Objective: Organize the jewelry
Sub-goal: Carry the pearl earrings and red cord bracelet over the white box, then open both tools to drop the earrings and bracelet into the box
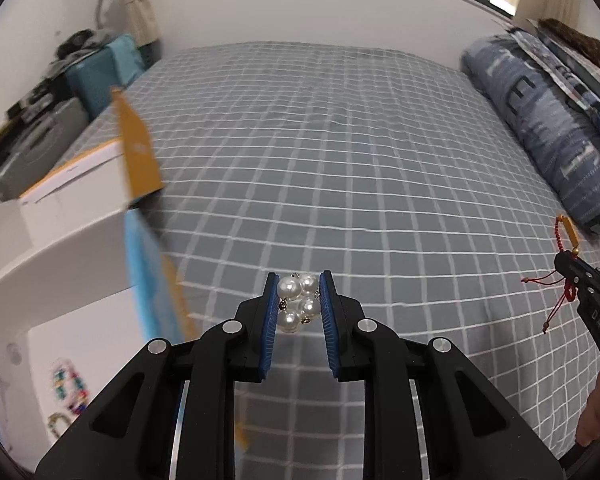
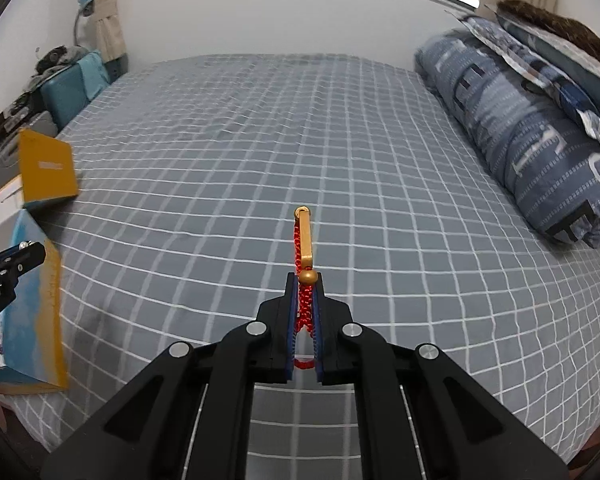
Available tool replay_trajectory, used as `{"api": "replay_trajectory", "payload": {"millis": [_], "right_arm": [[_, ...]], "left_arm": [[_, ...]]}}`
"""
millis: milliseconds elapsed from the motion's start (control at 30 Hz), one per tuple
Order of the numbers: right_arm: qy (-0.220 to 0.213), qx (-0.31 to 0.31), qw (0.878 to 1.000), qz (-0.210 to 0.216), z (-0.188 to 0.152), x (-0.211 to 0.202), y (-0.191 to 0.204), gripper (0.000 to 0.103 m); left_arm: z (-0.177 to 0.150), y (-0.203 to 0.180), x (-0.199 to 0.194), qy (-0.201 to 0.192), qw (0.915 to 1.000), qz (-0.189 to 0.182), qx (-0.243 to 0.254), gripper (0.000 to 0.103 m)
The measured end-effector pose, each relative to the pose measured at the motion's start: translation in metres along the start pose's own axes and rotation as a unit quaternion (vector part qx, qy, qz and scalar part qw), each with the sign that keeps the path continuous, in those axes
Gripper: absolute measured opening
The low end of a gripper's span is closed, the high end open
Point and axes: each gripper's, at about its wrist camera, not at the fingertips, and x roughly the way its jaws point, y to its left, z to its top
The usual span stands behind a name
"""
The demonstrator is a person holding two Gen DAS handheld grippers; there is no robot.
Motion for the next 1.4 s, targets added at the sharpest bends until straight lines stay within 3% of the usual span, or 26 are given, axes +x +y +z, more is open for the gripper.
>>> {"api": "replay_trajectory", "payload": {"millis": [467, 767, 1067, 1200, 1400], "right_arm": [[-0.019, -0.036, 0.998, 0.054, 0.004, -0.028, 0.094, 0.006], [-0.040, -0.076, 0.991, 0.100, 0.002, -0.055, 0.179, 0.006], [-0.065, -0.125, 0.979, 0.150, -0.013, -0.084, 0.272, 0.006], [-0.057, -0.144, 0.974, 0.168, -0.022, -0.083, 0.306, 0.006], [-0.022, -0.169, 0.972, 0.159, -0.035, -0.053, 0.336, 0.006]], "left_arm": [[-0.030, 0.124, -0.071, -0.022, 0.9956, 0.042, -0.081, 0.020], [-0.060, 0.198, -0.082, -0.012, 0.9891, 0.069, -0.129, 0.020], [-0.096, 0.247, -0.083, 0.004, 0.9830, 0.088, -0.161, 0.020], [-0.107, 0.261, -0.081, 0.012, 0.9799, 0.103, -0.170, 0.020], [-0.116, 0.277, -0.065, 0.031, 0.9782, 0.113, -0.172, 0.020]]}}
